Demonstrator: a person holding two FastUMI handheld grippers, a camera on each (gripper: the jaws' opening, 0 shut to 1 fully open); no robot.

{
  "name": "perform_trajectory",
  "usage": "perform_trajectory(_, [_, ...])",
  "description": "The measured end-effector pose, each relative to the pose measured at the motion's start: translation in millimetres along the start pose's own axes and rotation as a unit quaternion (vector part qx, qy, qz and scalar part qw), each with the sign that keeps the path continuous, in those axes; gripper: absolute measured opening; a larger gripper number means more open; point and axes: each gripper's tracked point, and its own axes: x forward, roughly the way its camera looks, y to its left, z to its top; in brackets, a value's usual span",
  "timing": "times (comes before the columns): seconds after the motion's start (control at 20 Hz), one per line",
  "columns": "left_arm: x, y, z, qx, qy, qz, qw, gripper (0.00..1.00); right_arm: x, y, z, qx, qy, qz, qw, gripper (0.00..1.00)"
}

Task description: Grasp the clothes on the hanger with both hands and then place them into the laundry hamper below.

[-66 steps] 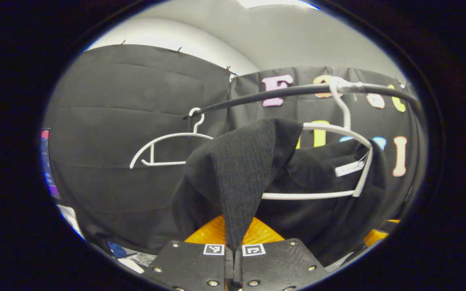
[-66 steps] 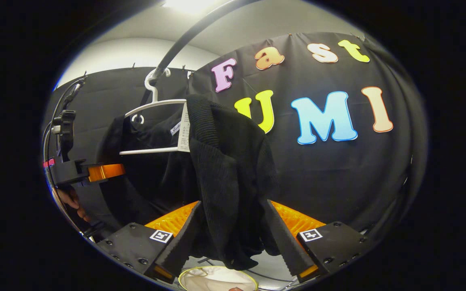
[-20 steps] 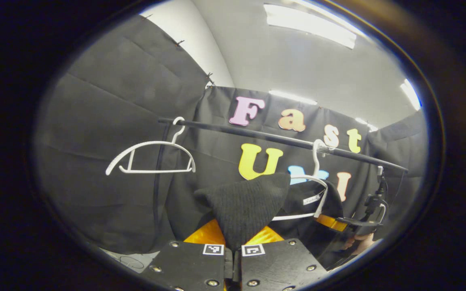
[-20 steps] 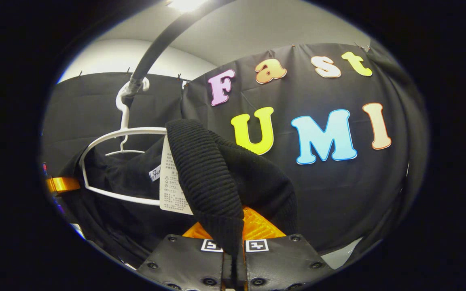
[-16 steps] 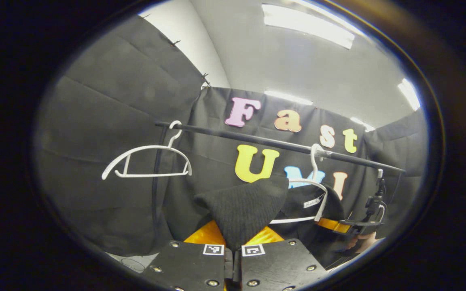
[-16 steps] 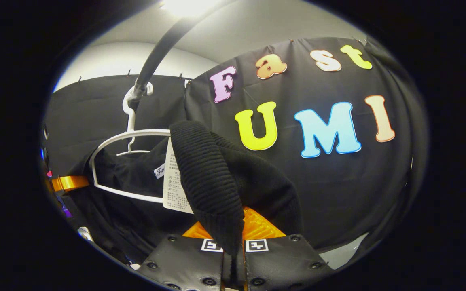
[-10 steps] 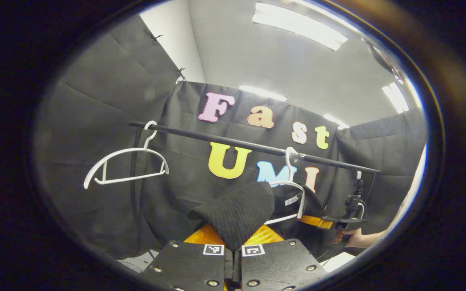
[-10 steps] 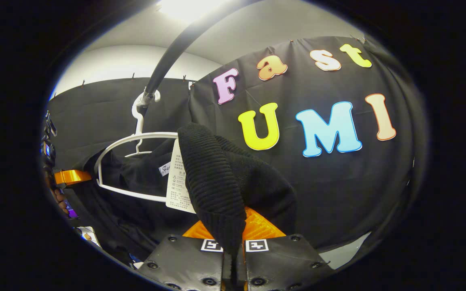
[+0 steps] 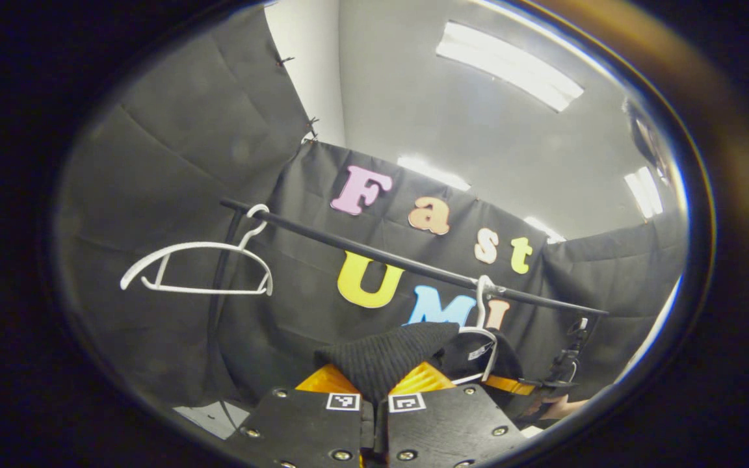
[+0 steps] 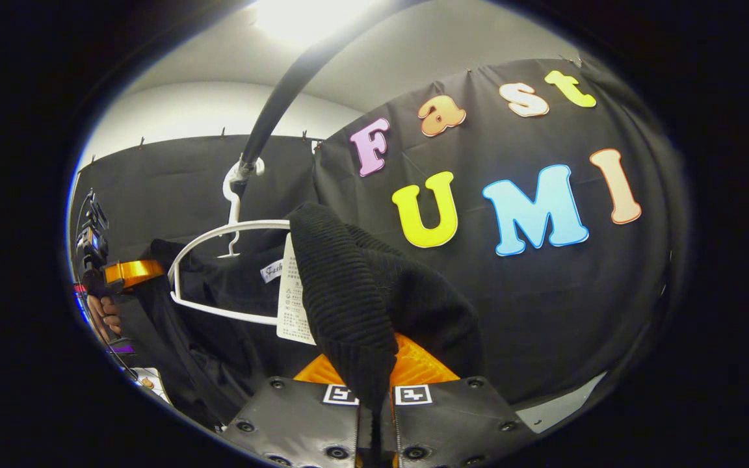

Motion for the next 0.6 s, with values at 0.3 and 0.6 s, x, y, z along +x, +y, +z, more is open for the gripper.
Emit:
perform_trajectory(0.3, [14, 29, -22, -0.010, -0.007, -0.020, 1.000, 0.01, 16, -44, 6, 0.027, -0.034, -0.059, 0.997, 0.09])
perform_trajectory(0.6, [5, 43, 5, 0.001, -0.007, -0.034, 0.999, 0.01, 31, -63, 19, -0.033, -0.040, -0.100, 0.994, 0.09])
